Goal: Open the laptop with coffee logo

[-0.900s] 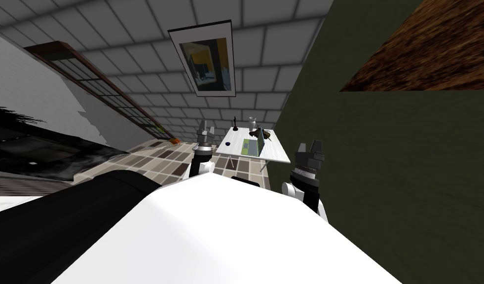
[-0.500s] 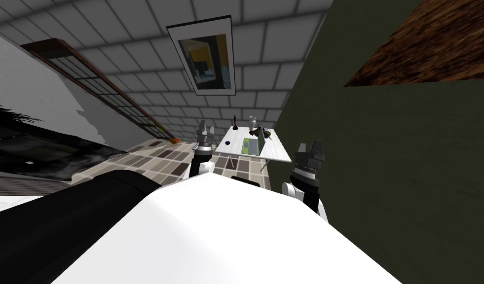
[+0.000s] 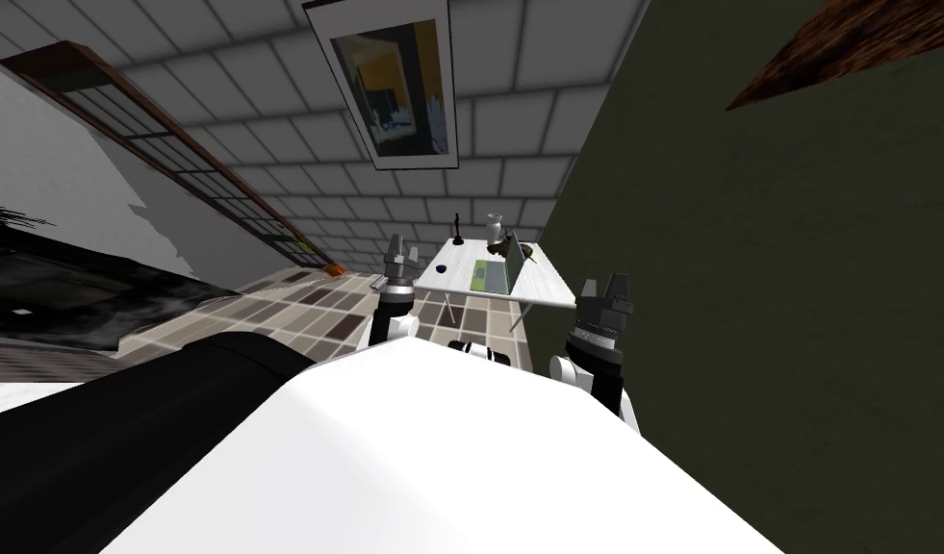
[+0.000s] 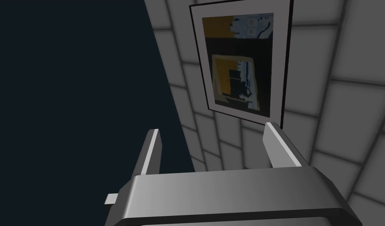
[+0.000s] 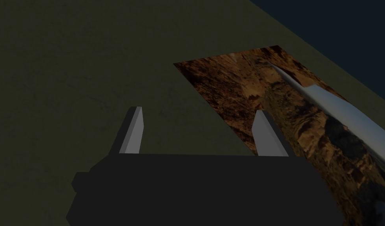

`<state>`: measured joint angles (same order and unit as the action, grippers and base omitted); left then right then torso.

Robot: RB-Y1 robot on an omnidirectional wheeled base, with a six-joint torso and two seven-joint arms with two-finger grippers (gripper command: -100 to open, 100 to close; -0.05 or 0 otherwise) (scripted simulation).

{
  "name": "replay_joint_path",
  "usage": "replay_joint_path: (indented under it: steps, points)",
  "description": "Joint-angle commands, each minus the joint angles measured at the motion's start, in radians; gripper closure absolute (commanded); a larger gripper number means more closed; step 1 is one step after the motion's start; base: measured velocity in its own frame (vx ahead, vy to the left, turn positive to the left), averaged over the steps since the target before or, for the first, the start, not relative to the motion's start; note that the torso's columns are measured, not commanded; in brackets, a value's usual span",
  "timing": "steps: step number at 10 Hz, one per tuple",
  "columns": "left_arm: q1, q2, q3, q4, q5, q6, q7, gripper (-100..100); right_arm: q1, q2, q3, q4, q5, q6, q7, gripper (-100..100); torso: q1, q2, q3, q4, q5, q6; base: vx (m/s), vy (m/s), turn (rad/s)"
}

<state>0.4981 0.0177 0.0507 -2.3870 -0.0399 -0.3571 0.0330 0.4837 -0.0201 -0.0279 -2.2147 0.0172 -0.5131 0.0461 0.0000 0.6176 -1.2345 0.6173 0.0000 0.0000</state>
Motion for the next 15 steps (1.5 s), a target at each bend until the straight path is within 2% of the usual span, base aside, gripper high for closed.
replay_joint_path:
  steps: [1,3,8,15]
  points:
    - [0.000,0.000,0.000,0.000,0.000,0.000,0.000,0,0.003,-0.034,-0.010,0.005,0.014,0.005,0.009,-100,0.000,0.074,-0.148,0.074,0.000,0.000,0.009,0.020,0.010]
    - [0.000,0.000,0.000,0.000,0.000,0.000,0.000,0,0.008,-0.069,-0.024,0.012,0.034,0.013,0.022,-100,0.002,0.117,-0.236,0.117,0.001,0.000,0.011,0.053,0.007]
    - [0.000,0.000,0.000,0.000,0.000,0.000,0.000,0,0.028,-0.168,-0.081,0.033,0.112,0.042,0.075,-100,0.001,0.120,-0.242,0.121,0.000,0.000,0.016,0.068,0.012]
    - [0.000,0.000,0.000,0.000,0.000,0.000,0.000,0,0.069,-0.333,-0.191,0.065,0.266,0.096,0.176,-100,0.000,0.121,-0.241,0.121,0.000,0.000,0.024,0.100,0.017]
